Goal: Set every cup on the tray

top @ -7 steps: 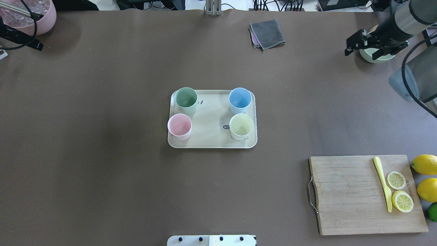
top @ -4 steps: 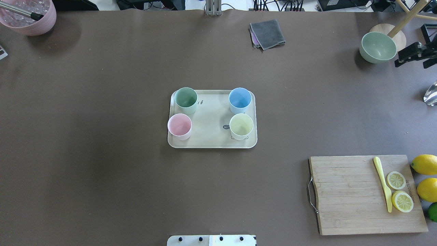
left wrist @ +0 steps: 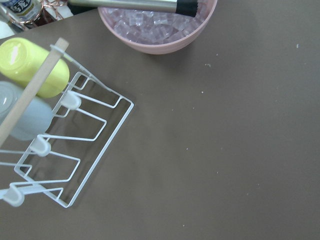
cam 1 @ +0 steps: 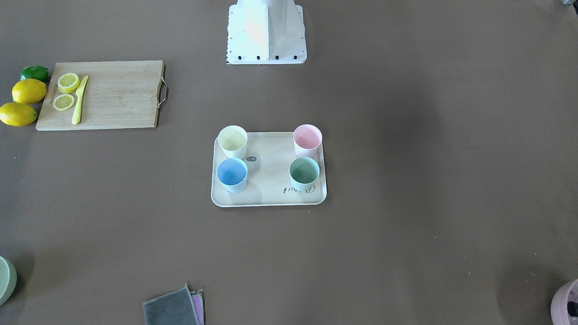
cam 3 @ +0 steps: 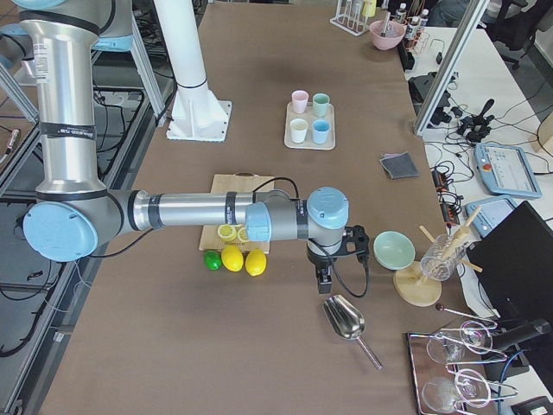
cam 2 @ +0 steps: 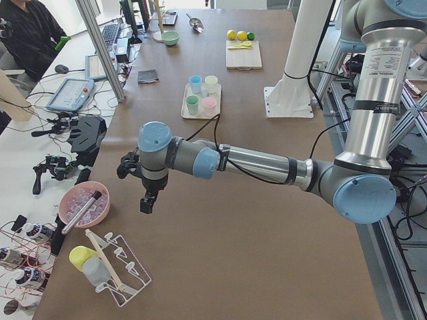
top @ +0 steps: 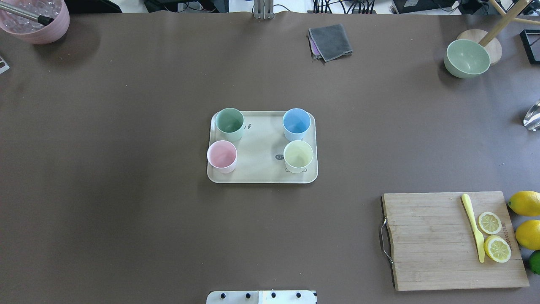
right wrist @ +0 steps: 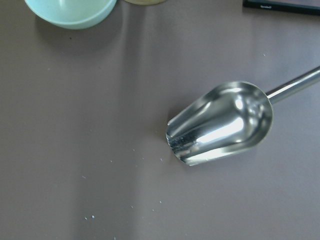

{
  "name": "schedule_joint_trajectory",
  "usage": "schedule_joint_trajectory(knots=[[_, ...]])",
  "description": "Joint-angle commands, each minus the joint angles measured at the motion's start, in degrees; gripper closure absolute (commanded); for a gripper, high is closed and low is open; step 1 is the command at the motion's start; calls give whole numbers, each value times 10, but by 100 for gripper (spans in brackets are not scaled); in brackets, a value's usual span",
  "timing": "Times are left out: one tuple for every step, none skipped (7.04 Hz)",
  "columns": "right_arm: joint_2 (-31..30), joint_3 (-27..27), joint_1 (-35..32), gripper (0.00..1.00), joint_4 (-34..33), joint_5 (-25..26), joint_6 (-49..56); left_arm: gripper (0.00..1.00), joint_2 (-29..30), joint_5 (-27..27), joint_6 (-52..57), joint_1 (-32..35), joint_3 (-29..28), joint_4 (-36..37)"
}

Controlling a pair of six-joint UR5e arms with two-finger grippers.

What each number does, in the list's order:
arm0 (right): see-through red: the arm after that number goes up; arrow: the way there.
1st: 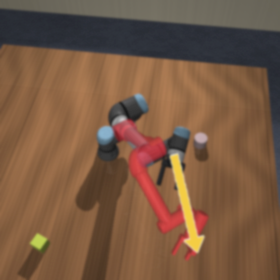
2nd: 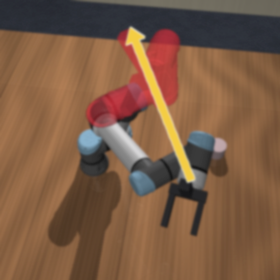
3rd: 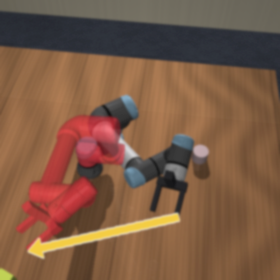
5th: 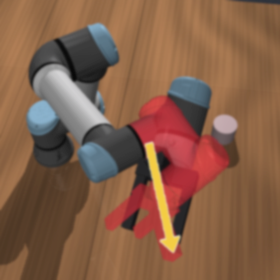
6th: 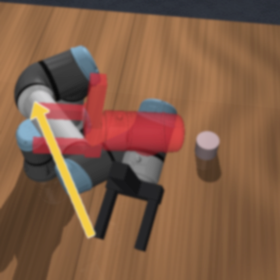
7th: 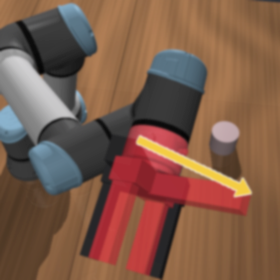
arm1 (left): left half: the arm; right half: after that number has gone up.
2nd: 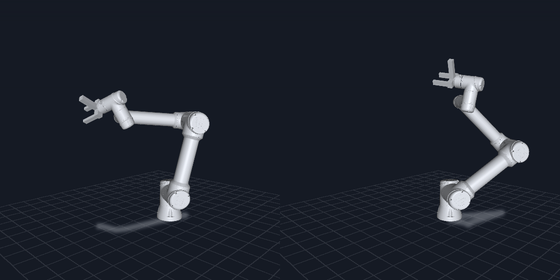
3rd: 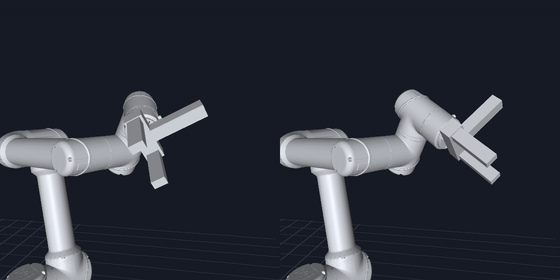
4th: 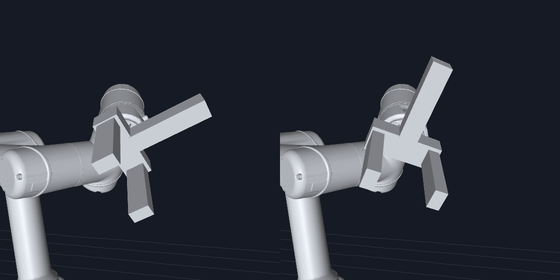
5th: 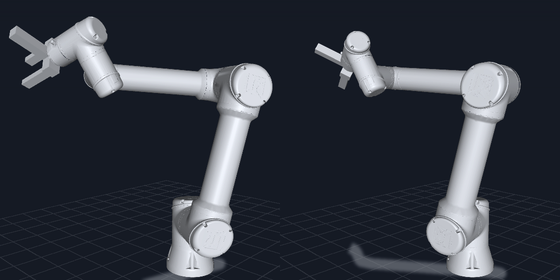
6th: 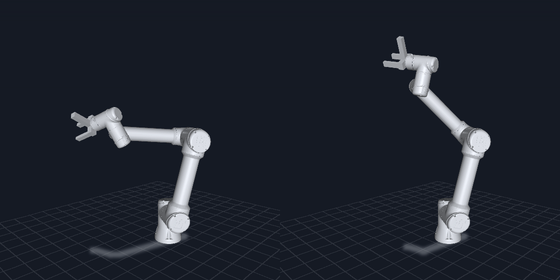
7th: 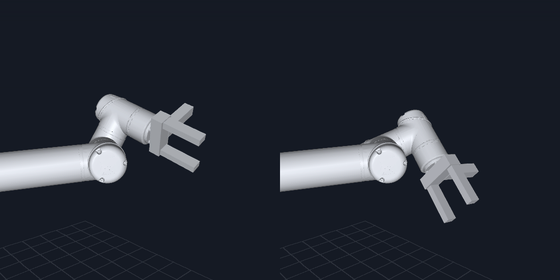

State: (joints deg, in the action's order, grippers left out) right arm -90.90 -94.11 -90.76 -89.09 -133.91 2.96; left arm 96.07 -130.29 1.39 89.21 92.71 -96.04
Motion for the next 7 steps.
schedule_joint_trajectory(knots=[[-5,-5,-26,0,-38,2,23,2,-26,-1,-51,3,6,-5],[-1,-4,-26,0,-38,5,20,2,-31,-1,-60,2,5,-19],[5,-4,-25,0,-39,5,17,2,-31,0,-59,2,4,-19],[6,-4,-25,0,-39,6,17,2,-30,0,-59,1,0,-19],[8,-4,-25,0,-39,6,16,2,-30,0,-59,1,-2,-19],[8,-4,-25,0,-39,6,17,2,-30,0,-60,1,-2,-19],[10,-4,-25,0,-39,6,17,2,-30,0,-60,1,-4,-19]])
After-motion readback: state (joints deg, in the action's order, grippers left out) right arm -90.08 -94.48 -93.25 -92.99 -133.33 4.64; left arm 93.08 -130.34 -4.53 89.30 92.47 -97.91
